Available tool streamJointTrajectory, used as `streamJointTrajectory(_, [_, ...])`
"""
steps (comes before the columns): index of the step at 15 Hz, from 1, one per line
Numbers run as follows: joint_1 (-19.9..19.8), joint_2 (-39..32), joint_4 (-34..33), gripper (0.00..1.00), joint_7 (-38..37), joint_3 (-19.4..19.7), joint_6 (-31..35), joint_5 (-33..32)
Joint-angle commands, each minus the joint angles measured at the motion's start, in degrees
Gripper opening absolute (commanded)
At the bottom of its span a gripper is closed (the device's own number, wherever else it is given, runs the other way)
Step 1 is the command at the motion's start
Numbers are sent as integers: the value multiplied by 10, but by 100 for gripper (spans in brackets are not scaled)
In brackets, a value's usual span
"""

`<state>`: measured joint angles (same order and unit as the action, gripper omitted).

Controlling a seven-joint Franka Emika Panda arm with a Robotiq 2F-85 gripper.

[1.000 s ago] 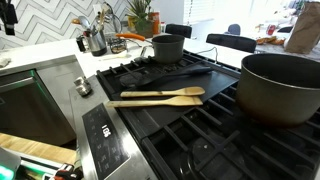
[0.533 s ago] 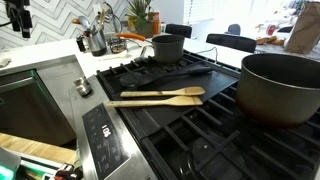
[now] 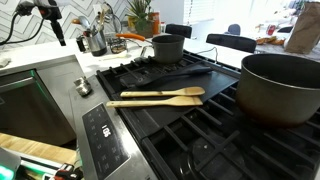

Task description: Put the white spoon in the left pot

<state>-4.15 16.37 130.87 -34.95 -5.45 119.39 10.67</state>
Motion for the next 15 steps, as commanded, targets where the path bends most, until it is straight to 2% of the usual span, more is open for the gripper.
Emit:
streamJointTrajectory(1, [-14,-55,-8,100,-112,-21,82,-98])
streamJointTrajectory(4, [-10,-86,-13,100,-183,-15,109,-179])
streamJointTrajectory(6, [-5,-101,-12,100,-198,-4,138,-216])
streamJointTrajectory(7, [8,-83,-5,100,-175,1,119,-184])
streamJointTrajectory(13, [8,-96,-11,100,-185,6,132,-204])
streamJointTrajectory(15, [1,-127,-31,100,-218,8,144,-224])
